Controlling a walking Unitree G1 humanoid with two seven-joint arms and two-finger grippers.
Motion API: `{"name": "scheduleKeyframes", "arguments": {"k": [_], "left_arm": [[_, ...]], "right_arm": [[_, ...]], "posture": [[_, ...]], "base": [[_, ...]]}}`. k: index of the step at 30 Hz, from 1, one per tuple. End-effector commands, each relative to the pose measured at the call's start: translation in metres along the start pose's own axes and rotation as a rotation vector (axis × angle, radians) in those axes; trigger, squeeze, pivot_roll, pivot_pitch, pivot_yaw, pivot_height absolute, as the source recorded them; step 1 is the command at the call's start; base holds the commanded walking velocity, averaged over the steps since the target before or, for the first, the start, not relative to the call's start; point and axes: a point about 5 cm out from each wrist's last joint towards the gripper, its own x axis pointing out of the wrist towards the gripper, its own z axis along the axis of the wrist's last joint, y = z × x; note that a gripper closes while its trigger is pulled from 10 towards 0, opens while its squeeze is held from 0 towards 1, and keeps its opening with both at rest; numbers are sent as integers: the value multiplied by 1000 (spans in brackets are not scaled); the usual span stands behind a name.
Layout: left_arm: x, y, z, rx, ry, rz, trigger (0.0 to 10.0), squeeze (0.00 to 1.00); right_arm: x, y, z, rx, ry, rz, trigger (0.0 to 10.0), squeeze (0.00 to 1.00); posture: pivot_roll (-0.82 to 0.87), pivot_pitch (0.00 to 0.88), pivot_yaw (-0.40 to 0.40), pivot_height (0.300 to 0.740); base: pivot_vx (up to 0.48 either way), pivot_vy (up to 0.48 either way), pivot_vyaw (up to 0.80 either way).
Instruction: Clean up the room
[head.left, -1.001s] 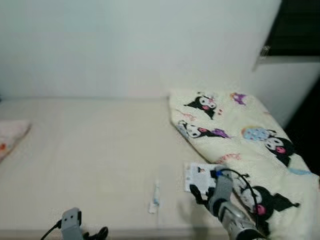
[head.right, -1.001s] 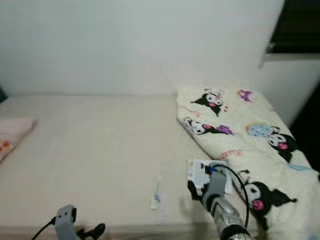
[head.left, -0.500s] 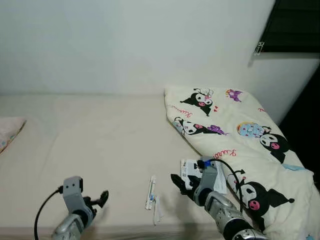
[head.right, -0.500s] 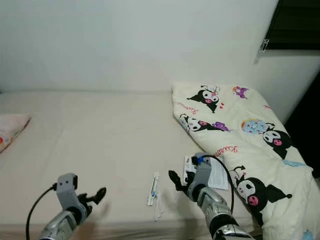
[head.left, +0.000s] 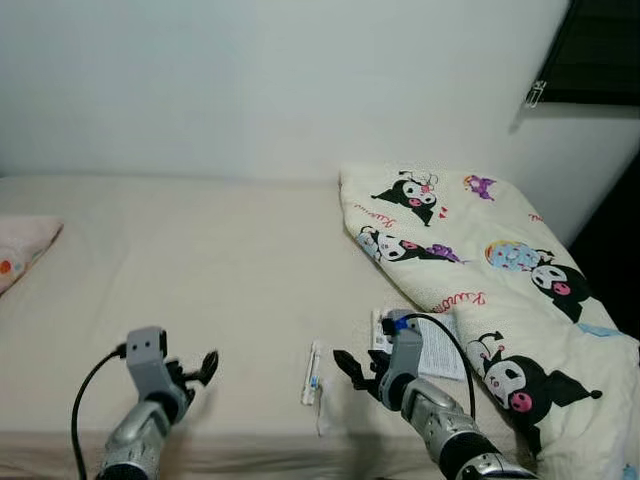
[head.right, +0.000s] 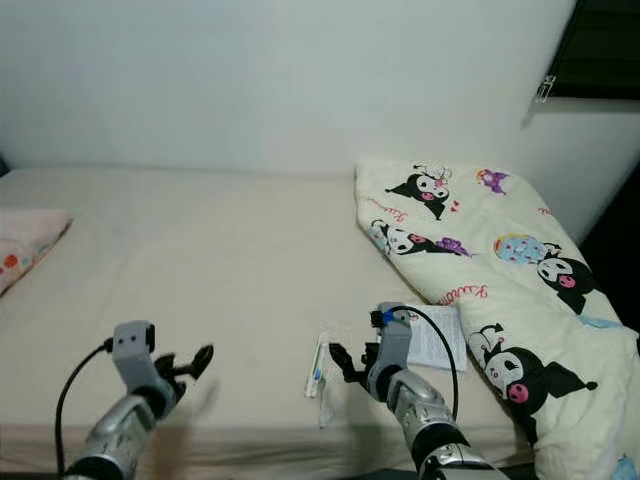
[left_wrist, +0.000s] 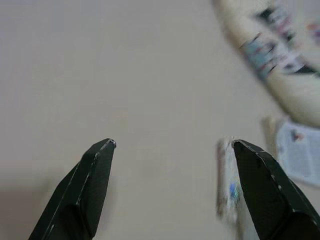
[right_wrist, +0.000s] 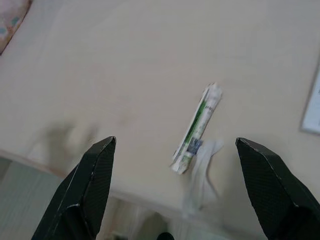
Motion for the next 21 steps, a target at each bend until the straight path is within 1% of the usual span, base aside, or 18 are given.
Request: {"name": "scheduleKeyframes", "arguments": {"k": [1,2,8,9,11,14,16,20,21], "left_arm": [[4,-9,5,37,-26,-53,10000,0],[7,-13,10,54,-45,-78,10000,0],[12,-21,22,85,-90,-128,10000,0],[14,-25,31,97,-124,-154,10000,0],[15,-27,35,108,-143,-169,10000,0],[16,-30,40,124,-162,-188,10000,0],[14,-32,46,145,-184,-206,10000,0],[13,-32,47,155,-191,-212,10000,0],[12,-32,49,166,-200,-214,10000,0]], "right_arm": [[-1,-1,-5,27,14,-6,10000,0],[-1,-2,-4,29,14,-11,10000,0],[-1,-2,-4,30,20,-30,10000,0],[-1,-3,-5,32,24,-55,10000,0],[-1,-4,-6,39,26,-74,10000,0],[-1,-5,-7,52,25,-89,10000,0],[0,-4,-5,81,5,-81,10000,0],[0,-3,-4,93,-4,-76,10000,0],[1,-2,-2,109,-21,-67,10000,0]], "posture": [[41,0,-43,620],[44,0,-40,615],[48,0,-36,600],[53,1,-32,590],[60,14,-27,580],[64,19,-23,570],[78,37,-18,560],[78,37,-18,555],[86,58,-11,550]], "base": [[0,0,0],[0,0,0],[0,0,0],[0,0,0],[0,0,0],[0,0,0],[0,0,0],[0,0,0],[0,0,0]]}}
